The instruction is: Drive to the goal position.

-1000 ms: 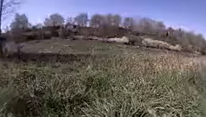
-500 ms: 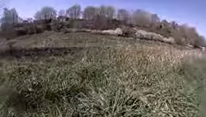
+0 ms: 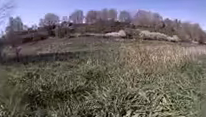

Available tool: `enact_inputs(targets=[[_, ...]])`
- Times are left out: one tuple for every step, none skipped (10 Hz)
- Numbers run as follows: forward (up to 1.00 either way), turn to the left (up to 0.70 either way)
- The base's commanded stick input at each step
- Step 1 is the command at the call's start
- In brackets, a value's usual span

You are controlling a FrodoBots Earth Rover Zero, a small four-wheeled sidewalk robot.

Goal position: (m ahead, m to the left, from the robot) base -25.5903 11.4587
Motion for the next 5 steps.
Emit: enact_inputs(targets=[[0.00, -0.45], [0.00, -0.27], [0.00, -0.05], [0.00, 0.00], [0.00, 0.00]])
